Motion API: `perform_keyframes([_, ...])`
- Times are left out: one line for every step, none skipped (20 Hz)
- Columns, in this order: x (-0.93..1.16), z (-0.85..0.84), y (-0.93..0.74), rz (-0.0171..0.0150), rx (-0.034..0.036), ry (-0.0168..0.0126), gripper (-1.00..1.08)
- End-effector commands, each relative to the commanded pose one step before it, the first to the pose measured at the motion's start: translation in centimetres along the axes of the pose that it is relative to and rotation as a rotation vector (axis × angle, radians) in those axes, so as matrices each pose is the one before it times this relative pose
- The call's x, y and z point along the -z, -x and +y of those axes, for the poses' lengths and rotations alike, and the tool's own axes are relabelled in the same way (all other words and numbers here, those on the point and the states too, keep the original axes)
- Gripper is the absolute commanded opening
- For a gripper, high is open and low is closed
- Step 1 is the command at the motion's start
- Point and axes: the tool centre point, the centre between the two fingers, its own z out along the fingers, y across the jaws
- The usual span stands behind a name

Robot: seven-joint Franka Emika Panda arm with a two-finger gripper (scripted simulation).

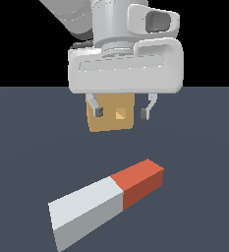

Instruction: Insert the peg into the horizontal hole in a box.

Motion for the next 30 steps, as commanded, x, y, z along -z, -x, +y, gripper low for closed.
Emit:
perform_keyframes([-1.139, 0.237, 1.676, 0.00062, -0.10106, -0.00492, 1.00])
perform_keyframes([-0.486, 0.112, 0.705, 0.00055, -0.04354, -0.00205, 1.00])
perform_keyframes([-0.490, 0.111, 0.711, 0.00057, -0.04388, -0.00208, 1.00])
perform_keyframes([-0.494, 0.109, 0.717, 0.00059, -0.04420, -0.00210, 1.00])
perform_keyframes([-0.482, 0.105, 0.699, 0.00060, -0.04311, -0.00206, 1.00])
perform_keyframes([-0.460, 0.099, 0.668, 0.00058, -0.04114, -0.00198, 1.00])
perform_keyframes([-0.438, 0.093, 0.636, 0.00057, -0.03914, -0.00189, 1.00])
perform_keyframes([-0.416, 0.086, 0.603, 0.00057, -0.03711, -0.00182, 1.00])
perform_keyframes([-0.394, 0.079, 0.570, 0.00056, -0.03506, -0.00174, 1.00])
perform_keyframes([-0.371, 0.073, 0.536, 0.00054, -0.03296, -0.00164, 1.00])
perform_keyframes([-0.346, 0.068, 0.502, 0.00050, -0.03082, -0.00153, 1.00])
perform_keyframes([-0.323, 0.062, 0.467, 0.00047, -0.02870, -0.00144, 1.00])
perform_keyframes([-0.301, 0.054, 0.433, 0.00048, -0.02661, -0.00137, 1.00])
perform_keyframes([-0.278, 0.045, 0.397, 0.00049, -0.02442, -0.00131, 1.00])
perform_keyframes([-0.255, 0.037, 0.362, 0.00049, -0.02227, -0.00123, 1.00])
perform_keyframes([-0.231, 0.032, 0.327, 0.00045, -0.02013, -0.00112, 1.00])
perform_keyframes([-0.205, 0.029, 0.291, 0.00040, -0.01787, -0.00100, 1.00])
perform_keyframes([-0.178, 0.024, 0.251, 0.00035, -0.01547, -0.00087, 1.00])
perform_keyframes([-0.151, 0.021, 0.213, 0.00030, -0.01308, -0.00074, 1.00])
perform_keyframes([-0.123, 0.016, 0.173, 0.00025, -0.01063, -0.00061, 1.00])
perform_keyframes([-0.095, 0.010, 0.132, 0.00021, -0.00815, -0.00049, 1.00])
perform_keyframes([-0.068, 0.004, 0.092, 0.00018, -0.00568, -0.00037, 1.00])
perform_keyframes([-0.040, -0.001, 0.052, 0.00015, -0.00323, -0.00026, 1.00])
perform_keyframes([-0.012, -0.010, 0.008, 0.00011, -0.00067, -0.00014, 1.00])
perform_keyframes([0.016, -0.015, -0.032, 0.00009, 0.00182, -0.00003, 1.00])
perform_keyframes([0.042, -0.019, -0.070, 0.00005, 0.00414, 0.00009, 1.00])
perform_keyframes([0.036, -0.013, -0.056, 0.00001, 0.00338, 0.00010, 1.00])
perform_keyframes([0.013, -0.004, -0.020, 0.00000, 0.00120, 0.00004, 1.00])
perform_keyframes([-0.036, 0.024, 0.067, -0.00037, -0.00264, -0.00019, 1.00])
perform_keyframes([-0.033, 0.000, 0.001, 0.00000, 0.00000, 0.00000, 1.00])
